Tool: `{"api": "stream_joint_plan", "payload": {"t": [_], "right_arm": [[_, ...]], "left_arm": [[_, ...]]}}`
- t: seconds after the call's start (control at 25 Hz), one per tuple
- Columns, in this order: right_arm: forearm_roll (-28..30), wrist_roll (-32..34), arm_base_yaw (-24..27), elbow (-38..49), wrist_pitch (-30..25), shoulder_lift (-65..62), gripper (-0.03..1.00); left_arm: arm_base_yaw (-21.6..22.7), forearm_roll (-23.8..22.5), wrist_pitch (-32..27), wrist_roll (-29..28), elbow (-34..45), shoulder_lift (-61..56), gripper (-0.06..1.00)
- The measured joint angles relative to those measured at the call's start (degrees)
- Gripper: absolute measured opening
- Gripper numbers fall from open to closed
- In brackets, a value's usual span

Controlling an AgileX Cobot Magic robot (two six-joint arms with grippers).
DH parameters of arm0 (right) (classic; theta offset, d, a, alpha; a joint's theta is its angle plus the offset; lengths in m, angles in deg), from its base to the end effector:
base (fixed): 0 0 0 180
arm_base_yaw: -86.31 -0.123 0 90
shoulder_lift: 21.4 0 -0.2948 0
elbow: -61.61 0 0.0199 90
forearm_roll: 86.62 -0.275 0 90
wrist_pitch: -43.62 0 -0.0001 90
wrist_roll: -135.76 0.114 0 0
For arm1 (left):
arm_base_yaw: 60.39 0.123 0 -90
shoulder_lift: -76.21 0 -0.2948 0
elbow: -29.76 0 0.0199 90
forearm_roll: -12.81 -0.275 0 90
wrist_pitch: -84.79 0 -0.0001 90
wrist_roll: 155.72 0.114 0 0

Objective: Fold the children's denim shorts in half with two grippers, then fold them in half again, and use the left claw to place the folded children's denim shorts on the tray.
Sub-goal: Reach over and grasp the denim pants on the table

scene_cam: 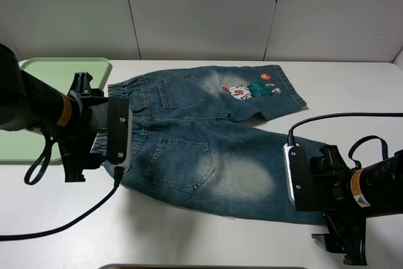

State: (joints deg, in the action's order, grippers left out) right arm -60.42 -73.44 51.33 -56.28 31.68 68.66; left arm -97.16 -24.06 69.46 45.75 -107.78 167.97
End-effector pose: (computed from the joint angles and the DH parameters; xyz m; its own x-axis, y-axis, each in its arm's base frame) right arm 0.1531 0.0944 0.0754 -0.0011 -0.9952 -0.0975 -0.9564 0.0296 -0.2906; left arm 0.2367 -0.1542 0.1461 0.0780 0.9795 -0.1856 0.8441 0.0342 0.5351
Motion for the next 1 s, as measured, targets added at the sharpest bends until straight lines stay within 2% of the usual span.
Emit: {"api": "stream_joint_plan", "payload": {"t": [0.4, 0.64, 0.76, 1.0], "right_arm": [[2.14, 0.05, 0.0, -0.12, 2.85, 3.57, 0.66], [2.2, 0.67, 0.0, -0.33, 4.01, 3.88, 0.66], [2.2, 0.72, 0.0, -0.33, 4.12, 3.93, 0.66], [2.2, 1.53, 0.0, -0.33, 4.31, 3.98, 0.66]], "left_arm": [[0.01, -9.37, -1.22, 0.2, 0.59, 0.0, 0.75], [0.01, -14.17, -1.03, 6.63, 6.99, -0.09, 0.75], [0.3, -14.7, 1.25, 7.04, 8.52, 0.25, 0.75], [3.27, -15.06, 7.83, 3.6, 8.65, 5.23, 0.75]]}}
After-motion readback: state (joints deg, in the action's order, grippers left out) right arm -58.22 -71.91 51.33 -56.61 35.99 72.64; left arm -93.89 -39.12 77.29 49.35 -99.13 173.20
